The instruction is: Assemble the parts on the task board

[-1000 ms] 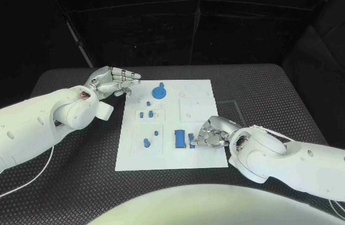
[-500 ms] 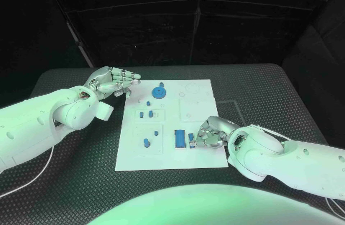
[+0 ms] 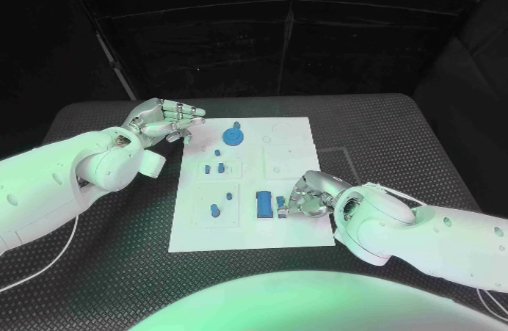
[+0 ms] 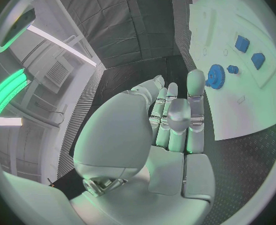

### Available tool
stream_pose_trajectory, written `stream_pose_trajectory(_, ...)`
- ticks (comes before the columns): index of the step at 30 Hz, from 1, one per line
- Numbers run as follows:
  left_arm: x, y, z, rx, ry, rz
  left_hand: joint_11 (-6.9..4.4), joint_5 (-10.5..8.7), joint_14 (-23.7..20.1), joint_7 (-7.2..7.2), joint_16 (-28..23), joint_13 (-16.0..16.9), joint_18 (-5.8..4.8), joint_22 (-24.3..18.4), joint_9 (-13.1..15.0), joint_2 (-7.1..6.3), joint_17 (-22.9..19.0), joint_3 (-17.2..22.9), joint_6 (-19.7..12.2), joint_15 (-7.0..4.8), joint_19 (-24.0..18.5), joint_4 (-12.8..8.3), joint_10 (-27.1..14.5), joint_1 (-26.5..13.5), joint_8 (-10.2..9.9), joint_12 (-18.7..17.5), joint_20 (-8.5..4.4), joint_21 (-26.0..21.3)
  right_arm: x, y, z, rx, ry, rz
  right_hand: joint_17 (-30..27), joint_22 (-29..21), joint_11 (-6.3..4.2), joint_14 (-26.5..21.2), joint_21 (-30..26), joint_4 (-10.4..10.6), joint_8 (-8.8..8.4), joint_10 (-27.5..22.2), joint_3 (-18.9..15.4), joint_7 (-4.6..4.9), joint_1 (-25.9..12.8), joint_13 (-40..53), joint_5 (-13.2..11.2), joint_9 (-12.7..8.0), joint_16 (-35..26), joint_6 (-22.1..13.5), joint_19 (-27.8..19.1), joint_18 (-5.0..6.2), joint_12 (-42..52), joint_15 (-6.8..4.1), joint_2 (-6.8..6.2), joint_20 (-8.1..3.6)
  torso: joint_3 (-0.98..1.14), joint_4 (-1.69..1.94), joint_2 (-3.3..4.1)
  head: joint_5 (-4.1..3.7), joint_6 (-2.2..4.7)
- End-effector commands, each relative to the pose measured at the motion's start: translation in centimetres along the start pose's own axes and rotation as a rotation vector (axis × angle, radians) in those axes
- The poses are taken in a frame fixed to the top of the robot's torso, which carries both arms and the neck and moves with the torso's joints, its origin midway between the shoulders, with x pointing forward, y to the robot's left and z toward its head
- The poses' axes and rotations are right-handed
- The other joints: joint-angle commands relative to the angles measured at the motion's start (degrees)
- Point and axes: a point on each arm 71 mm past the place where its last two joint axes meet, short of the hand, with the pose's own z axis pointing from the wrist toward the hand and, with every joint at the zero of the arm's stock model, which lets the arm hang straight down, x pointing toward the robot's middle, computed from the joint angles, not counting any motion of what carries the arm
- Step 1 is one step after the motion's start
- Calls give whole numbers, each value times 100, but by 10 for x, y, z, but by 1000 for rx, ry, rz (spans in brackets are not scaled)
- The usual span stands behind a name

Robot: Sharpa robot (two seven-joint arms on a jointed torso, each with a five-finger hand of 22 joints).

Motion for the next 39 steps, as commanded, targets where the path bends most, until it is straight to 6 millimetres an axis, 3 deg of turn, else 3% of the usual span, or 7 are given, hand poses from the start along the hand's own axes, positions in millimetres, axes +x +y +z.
stream_pose_trajectory(1, 1, -1, 1, 2, 7, -25, -4, 4, -21, 11, -8, 7, 77, -8, -1, 18, -9, 7, -40, -1, -34, 1, -37, -56, -20, 37, 21, -25, -1, 2, -1, -21, -6, 0, 1202, -3, 9, 534, -12, -16, 8, 14, -40, 10, 68, 227, -5, 4, 5, 26, -3, 1, 27, -3, -3, 3, -3, 7, -8, 3, 0)
stream_pose_trajectory(9, 1, -1, 1, 2, 5, -27, -5, 5, -22, 11, -9, 7, 77, -8, -1, 20, -11, 8, -40, -1, -34, 0, -37, -55, -20, 38, 21, -26, -1, -1, 1, -20, -11, -6, 1203, -5, 7, 534, -20, -178, 7, 11, -98, 11, 406, 226, -332, 10, 4, 30, -8, 1, 23, -5, 31, -3, 2, 10, -3, 11, 0)
stream_pose_trajectory(20, 0, -1, 1, 3, 2, -26, -5, 5, -22, 11, -9, 7, 77, -8, -1, 20, -11, 8, -40, -1, -34, 0, -37, -55, -20, 38, 21, -26, -1, -2, 5, -33, -19, -6, 1209, 5, 8, 535, -16, -189, 9, 27, -144, 10, 442, 252, -426, 13, 8, 39, -4, -1, 54, -3, 46, 0, -6, 1, 11, 23, 0)
stream_pose_trajectory(26, 0, -1, 1, 3, 1, -26, -5, 5, -22, 11, -9, 7, 77, -8, -1, 20, -11, 8, -40, -1, -34, 0, -37, -55, -20, 38, 21, -26, -3, 0, 4, -54, -37, 6, 1206, -1, 13, 535, -23, -176, 5, 24, -217, 18, 470, 247, -586, 13, 5, 40, -9, 0, 48, 0, 92, 2, 1, 0, 15, 23, 0)
stream_pose_trajectory(33, 0, -1, 1, 6, -3, -25, -5, 6, -34, 11, -29, 8, 87, -44, -1, 24, -51, 13, -40, -2, -53, -5, -38, -51, -19, 42, 21, -75, -7, -1, 0, -109, -46, 117, 1167, -67, 54, 526, -72, 81, -87, -25, -413, 66, 233, 182, -266, -22, -15, -92, -48, 14, -36, 30, 55, 24, -4, 4, -3, -3, 0)
stream_pose_trajectory(36, 0, -1, 2, 10, -8, -25, -1, 3, -191, 14, -274, 10, 122, -198, -1, 16, -441, 6, -45, 2, -167, -3, -51, -76, -17, 54, 24, -295, -16, -7, 3, -130, -30, 221, 1121, -143, 73, 516, -123, 118, -123, -79, -432, 88, 217, 107, -245, -35, -40, -150, -93, 29, -131, 44, 73, 35, -14, 16, -25, -42, 0)
stream_pose_trajectory(39, 0, -2, 2, 19, -20, -41, 1, 1, -521, 12, -817, 14, 125, -279, 0, 3, -1182, -16, -53, 5, -280, -3, -68, -117, -12, 85, 29, -445, -33, -15, 13, -164, -39, 370, 683, -663, 133, 410, -493, 104, -209, -365, -441, 157, 300, -275, -170, -63, -291, -310, -411, 134, -620, 93, 148, 76, -45, 5, -82, -73, 30)
